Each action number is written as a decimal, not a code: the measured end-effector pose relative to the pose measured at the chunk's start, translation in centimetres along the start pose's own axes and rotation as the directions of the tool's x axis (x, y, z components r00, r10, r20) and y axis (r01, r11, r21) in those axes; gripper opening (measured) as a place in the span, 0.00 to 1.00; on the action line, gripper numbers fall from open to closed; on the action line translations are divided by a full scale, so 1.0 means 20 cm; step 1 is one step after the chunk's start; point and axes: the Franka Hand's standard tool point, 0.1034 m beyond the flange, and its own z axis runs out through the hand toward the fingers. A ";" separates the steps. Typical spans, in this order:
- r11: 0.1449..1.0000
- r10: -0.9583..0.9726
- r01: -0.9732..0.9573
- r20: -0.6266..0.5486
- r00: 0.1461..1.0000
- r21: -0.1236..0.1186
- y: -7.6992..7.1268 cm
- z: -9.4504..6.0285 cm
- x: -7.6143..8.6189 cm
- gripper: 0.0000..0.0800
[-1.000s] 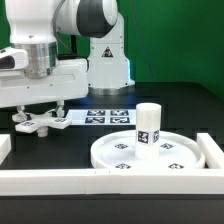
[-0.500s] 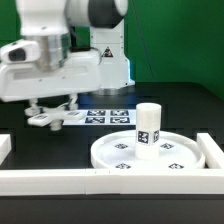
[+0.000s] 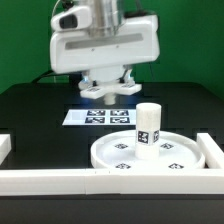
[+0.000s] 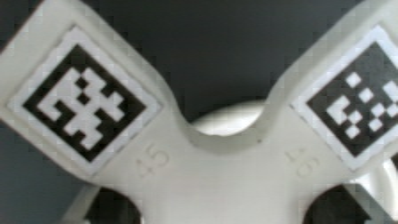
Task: Assemble round table
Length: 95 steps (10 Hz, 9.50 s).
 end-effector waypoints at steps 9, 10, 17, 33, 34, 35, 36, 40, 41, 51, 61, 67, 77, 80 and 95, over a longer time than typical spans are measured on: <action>0.998 -0.065 0.065 0.009 0.998 0.005 -0.15 -0.14 0.25 0.56; 0.996 -0.085 0.085 -0.004 0.996 0.003 -0.19 -0.15 0.33 0.56; 0.952 -0.303 0.302 -0.005 0.953 -0.059 -0.23 -0.14 0.46 0.56; 0.939 -0.338 0.341 0.050 0.940 -0.051 -0.25 -0.03 0.43 0.56; 0.939 -0.338 0.341 0.054 0.940 -0.049 -0.25 -0.01 0.43 0.56; 0.939 -0.339 0.341 0.053 0.939 -0.050 -0.25 0.00 0.43 0.56; 0.939 -0.339 0.341 0.051 0.939 -0.052 -0.24 0.01 0.43 0.56; 0.932 -0.355 0.358 0.055 0.933 -0.050 -0.22 0.03 0.43 0.56; 0.932 -0.355 0.358 0.055 0.933 -0.050 -0.22 0.03 0.43 0.56; 0.993 -0.102 0.104 0.037 0.994 -0.048 -0.21 0.03 0.43 0.56; 0.524 0.851 -0.852 0.031 0.524 0.015 -0.23 0.03 0.44 0.56; 0.407 0.913 -0.913 0.032 0.407 0.013 -0.24 0.03 0.44 0.79; 0.897 0.443 -0.443 -0.004 0.897 -0.009 -0.32 -0.07 0.45 0.81; 0.976 0.219 -0.219 0.008 0.976 -0.010 -0.32 -0.07 0.45 0.81; 0.942 -0.334 0.334 0.009 0.942 -0.035 -0.23 -0.02 0.46 0.81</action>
Offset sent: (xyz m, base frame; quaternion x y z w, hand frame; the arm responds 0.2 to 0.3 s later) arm 0.0000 0.0000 0.0000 0.0000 0.0000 0.0000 1.0000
